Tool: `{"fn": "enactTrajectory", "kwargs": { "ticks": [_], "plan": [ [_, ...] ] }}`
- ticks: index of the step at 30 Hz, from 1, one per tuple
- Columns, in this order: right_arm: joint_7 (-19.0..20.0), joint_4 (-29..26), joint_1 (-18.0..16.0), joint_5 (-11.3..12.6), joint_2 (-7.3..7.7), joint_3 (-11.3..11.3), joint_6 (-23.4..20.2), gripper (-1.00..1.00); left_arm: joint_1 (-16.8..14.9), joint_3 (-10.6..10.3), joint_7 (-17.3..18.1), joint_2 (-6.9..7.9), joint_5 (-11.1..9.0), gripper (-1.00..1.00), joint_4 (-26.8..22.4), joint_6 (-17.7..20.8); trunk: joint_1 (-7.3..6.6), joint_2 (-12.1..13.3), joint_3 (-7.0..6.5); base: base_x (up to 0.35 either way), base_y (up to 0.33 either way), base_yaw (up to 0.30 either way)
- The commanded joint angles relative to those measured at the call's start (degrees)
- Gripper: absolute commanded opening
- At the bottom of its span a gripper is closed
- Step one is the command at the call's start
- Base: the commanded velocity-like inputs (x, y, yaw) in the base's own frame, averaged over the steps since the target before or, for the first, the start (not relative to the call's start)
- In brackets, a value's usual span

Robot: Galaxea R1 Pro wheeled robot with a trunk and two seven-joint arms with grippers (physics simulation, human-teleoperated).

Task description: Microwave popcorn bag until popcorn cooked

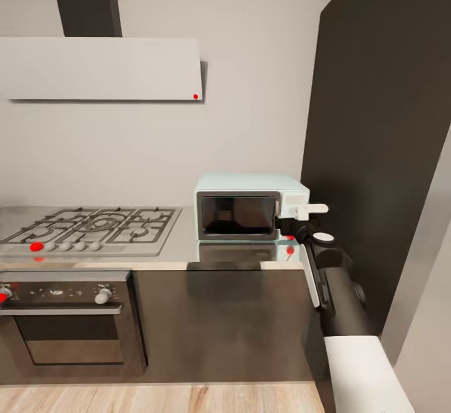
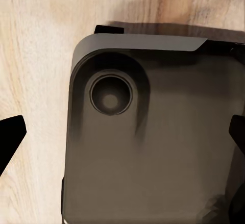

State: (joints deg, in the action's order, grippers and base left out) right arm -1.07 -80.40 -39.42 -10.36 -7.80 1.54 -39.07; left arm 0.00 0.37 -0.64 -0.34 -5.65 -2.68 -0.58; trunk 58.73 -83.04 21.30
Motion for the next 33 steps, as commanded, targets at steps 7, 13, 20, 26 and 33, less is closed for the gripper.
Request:
{"fn": "enactTrajectory", "kwargs": {
  "ticks": [7, 13, 20, 26, 33],
  "plan": [
    [0.0, 1.0, 0.0, -0.2, 0.02, 0.0, -0.2, 1.00, 0.0, 0.0, -0.1, -0.02, -0.6, 1.00, 0.0, 0.0, 0.00, 0.0, 0.06, 0.000, 0.180, 0.000],
    [0.3, 1.7, 0.0, -0.1, 0.14, 0.0, -0.4, 1.00, 0.0, 0.0, -0.1, -0.02, -0.6, 1.00, 0.0, 0.0, 0.00, 0.0, 0.06, 0.000, 0.014, 0.000],
    [0.1, 8.9, 0.0, -0.1, 0.48, 0.1, 4.5, 1.00, 0.0, 0.0, -0.1, -0.02, -0.6, 1.00, 0.0, -0.1, 0.00, 0.0, 0.06, 0.000, 0.000, 0.000],
    [0.4, 9.9, -0.3, -0.1, 0.48, 0.1, 6.5, 1.00, 0.0, 0.0, -0.1, -0.02, -0.6, 1.00, 0.0, -0.1, 0.00, 0.0, 0.06, 0.000, 0.000, 0.000],
    [0.6, 11.8, -0.3, 0.0, 0.58, 2.8, 7.0, 1.00, 0.0, -0.1, 0.0, -0.02, -0.5, 1.00, -0.1, -0.1, 0.00, 0.0, 0.06, 0.000, 0.000, 0.000]
  ]
}}
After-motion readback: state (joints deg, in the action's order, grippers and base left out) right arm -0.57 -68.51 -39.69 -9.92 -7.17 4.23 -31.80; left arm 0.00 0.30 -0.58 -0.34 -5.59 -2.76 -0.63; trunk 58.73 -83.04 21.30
